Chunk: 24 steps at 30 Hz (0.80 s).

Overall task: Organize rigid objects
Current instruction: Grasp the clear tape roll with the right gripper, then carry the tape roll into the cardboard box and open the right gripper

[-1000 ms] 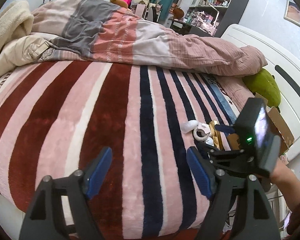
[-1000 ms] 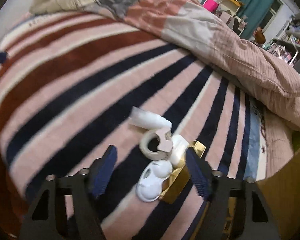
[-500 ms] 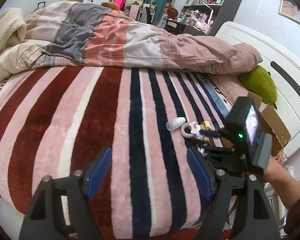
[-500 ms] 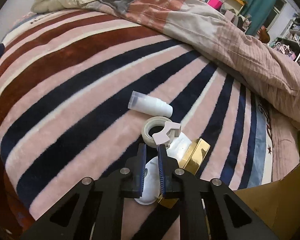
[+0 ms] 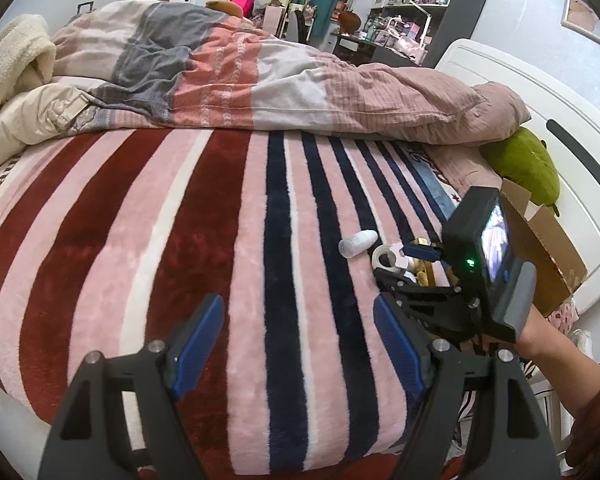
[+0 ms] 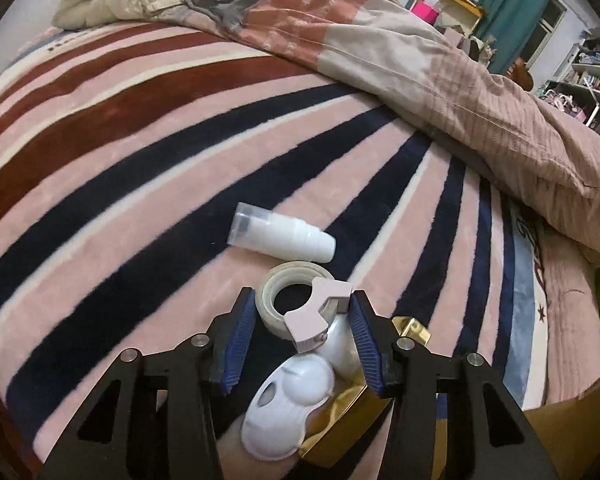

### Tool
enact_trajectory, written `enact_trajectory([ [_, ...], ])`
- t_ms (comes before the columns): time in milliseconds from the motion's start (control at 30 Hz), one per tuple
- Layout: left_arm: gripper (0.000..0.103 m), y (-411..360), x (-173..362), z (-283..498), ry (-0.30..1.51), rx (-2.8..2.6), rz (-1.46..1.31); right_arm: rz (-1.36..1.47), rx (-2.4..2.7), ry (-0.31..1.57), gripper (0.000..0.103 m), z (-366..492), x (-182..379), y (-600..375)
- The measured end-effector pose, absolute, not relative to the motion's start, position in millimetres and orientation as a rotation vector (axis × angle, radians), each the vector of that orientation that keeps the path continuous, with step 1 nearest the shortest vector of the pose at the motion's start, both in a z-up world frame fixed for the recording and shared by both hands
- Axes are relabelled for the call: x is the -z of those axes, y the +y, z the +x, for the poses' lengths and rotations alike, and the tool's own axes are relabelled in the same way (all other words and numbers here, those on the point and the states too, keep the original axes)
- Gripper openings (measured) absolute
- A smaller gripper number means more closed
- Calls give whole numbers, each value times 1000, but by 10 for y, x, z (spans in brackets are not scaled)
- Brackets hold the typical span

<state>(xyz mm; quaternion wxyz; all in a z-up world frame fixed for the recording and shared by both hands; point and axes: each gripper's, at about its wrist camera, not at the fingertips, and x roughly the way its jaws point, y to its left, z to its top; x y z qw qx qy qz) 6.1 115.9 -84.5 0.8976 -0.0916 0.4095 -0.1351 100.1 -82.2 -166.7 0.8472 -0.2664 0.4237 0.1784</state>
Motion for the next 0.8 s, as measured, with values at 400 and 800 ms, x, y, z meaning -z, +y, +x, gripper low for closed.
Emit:
enact_trajectory([
  [400, 74, 678, 520, 184, 822, 535, -293, -385, -680, 730, 43, 305, 671, -791],
  [800, 42, -456, 46, 419, 820, 770, -225, -308, -625, 570, 43, 27, 80, -1552],
])
